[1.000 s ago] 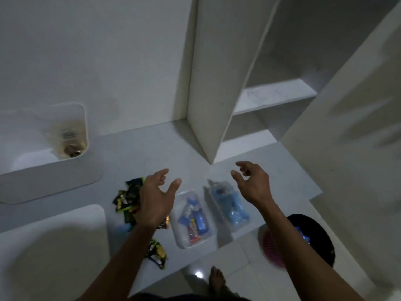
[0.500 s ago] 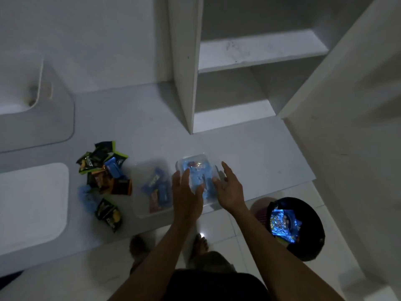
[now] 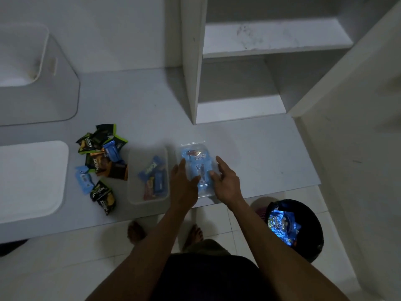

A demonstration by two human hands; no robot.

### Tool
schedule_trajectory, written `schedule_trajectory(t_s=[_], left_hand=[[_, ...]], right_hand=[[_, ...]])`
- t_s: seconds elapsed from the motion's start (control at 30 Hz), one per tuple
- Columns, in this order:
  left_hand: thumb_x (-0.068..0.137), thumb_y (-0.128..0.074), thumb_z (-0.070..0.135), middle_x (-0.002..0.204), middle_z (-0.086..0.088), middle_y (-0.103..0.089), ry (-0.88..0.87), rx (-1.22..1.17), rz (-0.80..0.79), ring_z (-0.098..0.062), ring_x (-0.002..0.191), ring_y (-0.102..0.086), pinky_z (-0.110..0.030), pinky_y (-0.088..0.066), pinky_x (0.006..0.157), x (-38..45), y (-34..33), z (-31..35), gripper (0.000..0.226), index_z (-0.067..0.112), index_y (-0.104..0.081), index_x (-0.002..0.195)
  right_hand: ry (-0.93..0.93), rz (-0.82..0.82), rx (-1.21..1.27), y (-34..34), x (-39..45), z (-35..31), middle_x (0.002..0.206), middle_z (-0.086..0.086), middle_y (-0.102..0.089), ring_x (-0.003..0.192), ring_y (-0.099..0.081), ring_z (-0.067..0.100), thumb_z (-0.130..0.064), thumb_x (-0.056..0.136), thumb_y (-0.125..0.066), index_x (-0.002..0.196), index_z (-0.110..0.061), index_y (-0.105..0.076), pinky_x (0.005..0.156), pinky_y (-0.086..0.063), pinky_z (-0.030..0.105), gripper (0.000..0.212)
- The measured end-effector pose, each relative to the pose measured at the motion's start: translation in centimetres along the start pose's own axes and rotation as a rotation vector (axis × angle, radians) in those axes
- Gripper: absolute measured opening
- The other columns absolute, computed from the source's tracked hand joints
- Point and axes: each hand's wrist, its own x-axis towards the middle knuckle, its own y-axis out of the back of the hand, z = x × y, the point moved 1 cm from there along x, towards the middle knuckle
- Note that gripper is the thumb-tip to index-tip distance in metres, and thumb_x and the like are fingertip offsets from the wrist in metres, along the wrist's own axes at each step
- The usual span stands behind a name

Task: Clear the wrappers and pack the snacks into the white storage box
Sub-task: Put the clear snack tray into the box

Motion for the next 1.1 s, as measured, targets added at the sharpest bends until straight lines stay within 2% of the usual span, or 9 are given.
schedule_trajectory(t_s=[0.1,0.2,0.37,0.47,0.57,0.7,0.93,1.0,1.1], left_hand=[[0.092,-0.064,0.025,0.148,-0.014,-0.038,0.007,0.025,0.026,-0.024,0.132,-0.039,0.002,-0.017,0.088,0.0,1.8,1.0,0.070,0.008,-0.027,0.150],[0.091,-0.065,0.026,0.152,-0.012,-0.035,-0.013,0.062,0.077,-0.025,0.136,-0.036,-0.022,-0.026,0.105,0.1,5.0,1.4,0.073,0.011,-0.026,0.151],[0.087,-0.069,0.031,0.146,-0.013,-0.043,0.001,0.137,0.155,-0.027,0.129,-0.045,-0.046,-0.040,0.107,0.2,10.7,-1.2,0.074,0.013,-0.033,0.149],[0.089,-0.067,0.031,0.145,-0.013,-0.044,0.026,0.160,0.127,-0.027,0.130,-0.044,-0.049,-0.040,0.107,-0.3,12.6,-3.1,0.071,0.013,-0.033,0.149],[0.092,-0.064,0.026,0.149,-0.015,-0.040,0.027,0.160,0.092,-0.029,0.136,-0.038,-0.042,-0.034,0.112,-0.5,13.3,-4.4,0.067,0.009,-0.032,0.149],[0.092,-0.064,0.023,0.150,-0.015,-0.038,0.051,0.119,0.089,-0.028,0.137,-0.036,-0.032,-0.029,0.107,-0.5,13.6,-5.1,0.070,0.009,-0.028,0.150],[0.091,-0.064,0.027,0.156,-0.011,-0.030,0.040,0.011,0.085,-0.028,0.139,-0.036,-0.048,-0.037,0.111,0.0,13.7,-6.0,0.082,0.017,-0.013,0.154],[0.094,-0.061,0.031,0.157,-0.009,-0.028,0.041,-0.001,0.056,-0.028,0.140,-0.036,-0.048,-0.037,0.111,0.0,13.7,-6.1,0.083,0.021,-0.007,0.155],[0.095,-0.057,0.037,0.158,-0.009,-0.027,0.054,-0.024,0.020,-0.030,0.137,-0.040,-0.053,-0.042,0.106,0.0,13.7,-6.2,0.083,0.028,0.000,0.154]], right_hand=[[0.039,0.037,0.069,-0.1,-0.3,-1.6,0.145,0.005,-0.051,0.125,-0.057,0.023,-0.027,0.097,-0.059,0.149,-0.021,-0.037,0.099,-0.052,0.035,0.057],[0.079,0.048,0.117,-1.4,-0.8,-4.3,0.147,0.005,-0.049,0.127,-0.055,0.023,-0.026,0.097,-0.060,0.149,-0.020,-0.039,0.098,-0.053,0.042,0.057],[0.158,-0.024,0.115,-5.4,-2.2,-7.7,0.143,0.005,-0.052,0.117,-0.055,0.012,-0.029,0.097,-0.059,0.148,-0.017,-0.039,0.075,-0.050,0.005,0.056],[0.166,-0.061,0.076,-7.7,-3.1,-8.3,0.136,0.007,-0.058,0.108,-0.054,0.008,-0.021,0.098,-0.058,0.145,-0.014,-0.043,0.070,-0.043,-0.002,0.051],[0.143,-0.064,0.042,-9.1,-3.6,-8.7,0.133,0.005,-0.061,0.110,-0.060,0.013,-0.018,0.097,-0.060,0.144,-0.016,-0.045,0.086,-0.047,0.015,0.049],[0.076,-0.080,0.066,-10.1,-3.8,-8.8,0.135,0.004,-0.058,0.106,-0.055,0.009,-0.024,0.097,-0.059,0.146,-0.018,-0.042,0.084,-0.047,0.020,0.052],[0.063,-0.054,0.041,-11.4,-3.5,-8.2,0.150,0.004,-0.044,0.133,-0.048,0.024,-0.033,0.098,-0.056,0.153,-0.023,-0.029,0.104,-0.049,0.045,0.062],[0.067,-0.095,0.037,-11.7,-3.4,-7.9,0.153,0.002,-0.041,0.132,-0.050,0.023,-0.040,0.100,-0.049,0.155,-0.030,-0.019,0.101,-0.052,0.038,0.063],[0.074,-0.170,0.017,-11.8,-3.3,-7.6,0.151,0.001,-0.043,0.113,-0.056,0.012,-0.041,0.103,-0.038,0.156,-0.033,-0.008,0.075,-0.052,0.009,0.061]])
